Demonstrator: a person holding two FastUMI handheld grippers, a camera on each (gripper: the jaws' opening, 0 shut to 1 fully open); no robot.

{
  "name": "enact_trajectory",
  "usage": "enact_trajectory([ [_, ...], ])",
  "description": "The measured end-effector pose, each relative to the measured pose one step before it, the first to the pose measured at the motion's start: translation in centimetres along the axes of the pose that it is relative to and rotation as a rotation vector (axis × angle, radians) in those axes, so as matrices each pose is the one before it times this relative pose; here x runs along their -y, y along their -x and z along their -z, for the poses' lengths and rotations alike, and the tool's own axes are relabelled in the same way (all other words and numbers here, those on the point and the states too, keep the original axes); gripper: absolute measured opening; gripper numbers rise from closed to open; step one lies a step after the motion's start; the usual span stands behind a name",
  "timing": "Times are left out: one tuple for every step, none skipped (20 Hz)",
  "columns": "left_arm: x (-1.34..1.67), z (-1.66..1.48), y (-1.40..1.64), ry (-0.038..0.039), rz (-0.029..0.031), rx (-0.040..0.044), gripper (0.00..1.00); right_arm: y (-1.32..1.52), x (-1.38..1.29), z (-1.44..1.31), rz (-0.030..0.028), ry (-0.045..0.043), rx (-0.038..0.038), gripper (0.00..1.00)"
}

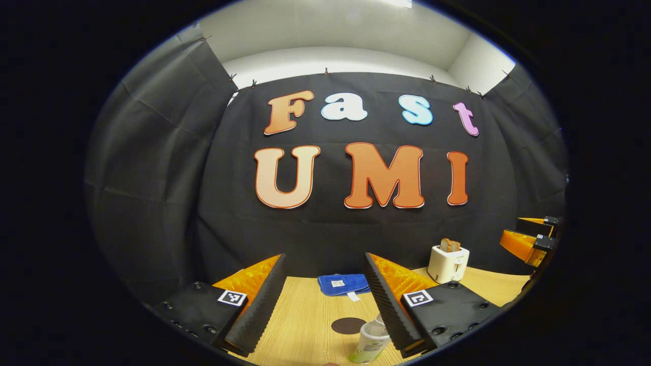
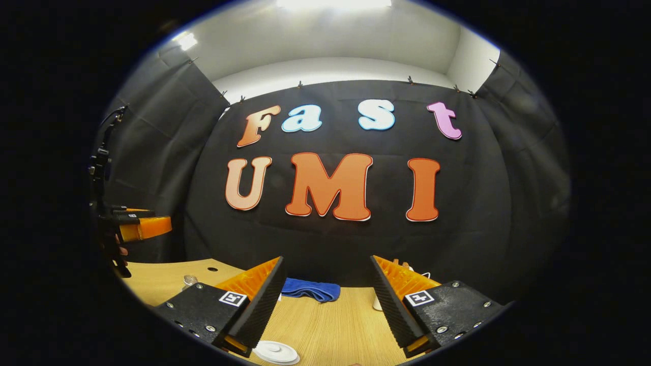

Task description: Open the teacup lid with one hand, grasp the water bottle and pour water into the teacup with the other hand; after pouring, place the water bottle on the coaster and then close the teacup lid.

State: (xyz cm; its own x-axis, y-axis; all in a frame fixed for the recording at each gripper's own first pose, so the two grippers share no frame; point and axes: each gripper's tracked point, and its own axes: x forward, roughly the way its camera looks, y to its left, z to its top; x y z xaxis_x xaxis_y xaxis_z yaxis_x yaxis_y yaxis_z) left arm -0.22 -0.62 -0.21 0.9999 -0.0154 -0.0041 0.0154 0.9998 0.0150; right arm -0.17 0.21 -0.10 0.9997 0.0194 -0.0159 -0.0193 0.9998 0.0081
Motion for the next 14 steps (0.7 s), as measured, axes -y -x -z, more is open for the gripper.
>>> enact_trajectory([
  [0.079, 0.034, 0.043, -0.00372, 0.00389, 0.00102, 0.96, -0.092, 0.016, -0.023, 0.00061, -0.00176, -0.00091, 0.97],
  [0.194, -0.103, 0.067, -0.00258, 0.00415, -0.00006, 0.96, -0.018, -0.071, 0.063, -0.00386, -0.00269, -0.00203, 0.97],
  [0.104, -0.047, -0.011, -0.00338, 0.00371, -0.00171, 0.96, 0.069, -0.035, 0.084, -0.0024, -0.003, -0.00382, 0.97],
  [0.096, 0.354, 0.115, -0.00293, 0.00145, -0.00377, 0.96, -0.008, -0.022, 0.154, -0.00305, -0.00103, -0.00425, 0.97],
  [0.088, 0.129, -0.004, -0.00044, 0.00125, -0.00322, 0.97, -0.044, 0.058, 0.131, -0.00014, 0.0006, -0.00476, 0.97],
  [0.12, 0.211, 0.032, 0.00283, 0.00222, -0.00334, 0.96, -0.007, 0.076, 0.198, -0.00039, 0.00124, -0.00402, 0.97],
  [0.143, 0.153, 0.009, 0.00696, 0.00458, -0.003, 0.96, -0.014, 0.021, 0.131, -0.0009, 0.00046, -0.00343, 0.97],
  [0.319, 0.042, -0.073, 0.00963, 0.00693, -0.00401, 0.96, -0.023, -0.107, 0.131, -0.00321, -0.00119, -0.0044, 0.97],
  [0.352, 0.246, 0.182, 0.0105, 0.01053, -0.00639, 0.96, 0.01, -0.231, 0.193, -0.00607, -0.00191, -0.00632, 0.97],
  [0.354, 0.345, 0.06, 0.00819, 0.01145, -0.00673, 0.96, -0.057, -0.177, 0.34, -0.00485, -0.00197, -0.00747, 0.97],
  [0.308, 0.346, -0.006, 0.00468, 0.00942, -0.00763, 0.96, -0.096, -0.129, 0.279, -0.00632, -0.00023, -0.00574, 0.97],
  [0.17, 0.39, 0.133, 0.00069, 0.00704, -0.00675, 0.97, -0.029, -0.072, 0.284, -0.00369, 0.00097, -0.00589, 0.97],
  [0.226, 0.319, 0.053, -0.00149, 0.00581, -0.00542, 0.96, 0.011, -0.119, 0.238, -0.0043, 0.0001, -0.00487, 0.97],
  [0.276, 0.367, 0.02, -0.00085, 0.00733, -0.00655, 0.96, -0.071, -0.239, 0.337, -0.00894, 0.00007, -0.00214, 0.97],
])
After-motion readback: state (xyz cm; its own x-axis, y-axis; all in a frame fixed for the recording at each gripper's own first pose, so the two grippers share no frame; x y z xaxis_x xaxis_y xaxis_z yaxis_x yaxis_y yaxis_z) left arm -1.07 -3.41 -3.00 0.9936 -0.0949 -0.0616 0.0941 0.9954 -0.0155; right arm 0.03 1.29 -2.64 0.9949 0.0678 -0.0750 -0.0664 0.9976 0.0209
